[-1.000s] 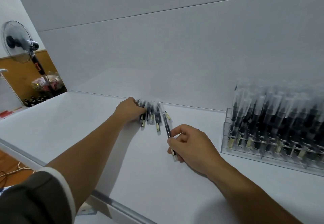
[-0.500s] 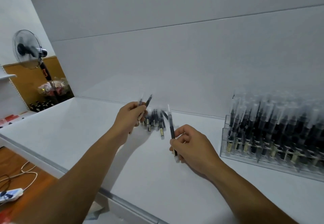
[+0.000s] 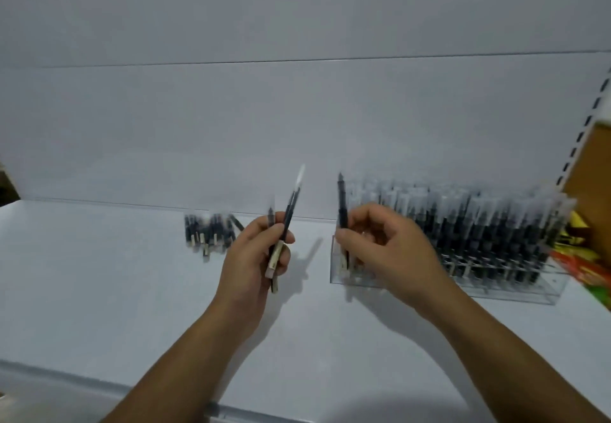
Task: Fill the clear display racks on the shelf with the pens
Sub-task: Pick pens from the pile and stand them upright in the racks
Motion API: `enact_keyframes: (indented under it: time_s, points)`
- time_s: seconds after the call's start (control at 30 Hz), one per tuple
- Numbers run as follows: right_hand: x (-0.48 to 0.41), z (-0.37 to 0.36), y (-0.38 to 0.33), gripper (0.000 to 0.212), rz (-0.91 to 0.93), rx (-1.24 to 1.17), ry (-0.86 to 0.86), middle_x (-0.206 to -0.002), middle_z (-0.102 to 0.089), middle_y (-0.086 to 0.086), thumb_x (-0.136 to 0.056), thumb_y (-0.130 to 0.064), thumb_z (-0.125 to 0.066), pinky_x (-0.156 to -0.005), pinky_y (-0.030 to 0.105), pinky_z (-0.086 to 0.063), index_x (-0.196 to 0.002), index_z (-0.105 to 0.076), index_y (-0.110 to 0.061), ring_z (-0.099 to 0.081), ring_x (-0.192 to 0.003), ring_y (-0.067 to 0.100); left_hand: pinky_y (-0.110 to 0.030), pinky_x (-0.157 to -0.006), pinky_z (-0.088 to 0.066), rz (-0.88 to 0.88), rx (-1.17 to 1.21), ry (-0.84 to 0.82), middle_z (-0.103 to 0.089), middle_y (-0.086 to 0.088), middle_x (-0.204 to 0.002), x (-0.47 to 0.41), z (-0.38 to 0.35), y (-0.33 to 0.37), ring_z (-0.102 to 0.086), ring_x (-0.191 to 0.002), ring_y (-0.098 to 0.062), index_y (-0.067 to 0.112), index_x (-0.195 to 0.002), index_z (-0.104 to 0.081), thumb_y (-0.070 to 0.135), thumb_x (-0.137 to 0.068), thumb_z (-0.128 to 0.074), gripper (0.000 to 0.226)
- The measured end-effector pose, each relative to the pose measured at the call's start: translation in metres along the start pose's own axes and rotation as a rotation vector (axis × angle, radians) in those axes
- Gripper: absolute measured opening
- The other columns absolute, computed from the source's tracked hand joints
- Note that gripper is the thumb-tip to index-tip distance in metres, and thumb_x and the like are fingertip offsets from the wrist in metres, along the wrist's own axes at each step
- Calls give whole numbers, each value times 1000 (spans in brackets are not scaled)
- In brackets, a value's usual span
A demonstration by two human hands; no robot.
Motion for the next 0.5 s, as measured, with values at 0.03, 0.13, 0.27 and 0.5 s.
enact_keyframes:
  time_s: [0.03,0.13,0.27,0.5]
  points:
    - [1,13,2,8,7,32,42,-62,-57,-14,-85,-25,-72,-55,20,-47,-80,-66,-26,-49,-55,6,-20,-45,-35,-8,23,-30,-60,-4,-73,2,-7,-3,-45,-52,-13,17,-89,-69,19,-82,-59,13]
    - [0,40,6,9,-1,115,139,-59,-54,-19,-86,-28,-71,-51,14,-41,-79,-64,-28,-43,-52,3,-19,-45,-36,-33,62,-109,-59,-4,-73,8,-25,-9,-44,-51,-12,22,-83,-73,23,-77,-59,15]
    - [-10,47,10,10,-21,255,169,-60,-57,-20,-87,-31,-68,-55,21,-44,-81,-62,-26,-47,-52,0,-19,-46,-34,-19,59,-119,-58,-5,-72,15,-31,-20,-42,-52,-12,22,-85,-73,21,-78,-59,16]
    - [-20,34,14,20,-21,549,100,-68,-62,-4,-89,-38,-67,-60,31,-49,-78,-61,-21,-54,-59,11,-17,-46,-36,5,50,-132,-59,-4,-70,21,-26,-25,-44,-51,-11,21,-86,-73,15,-80,-63,13]
Point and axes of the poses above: each hand's wrist, its own x-axis away from the middle knuckle, its own z-axis out of the back of the hand, y = z × x, the point moved 1 cm from there along -x, towards the middle knuckle
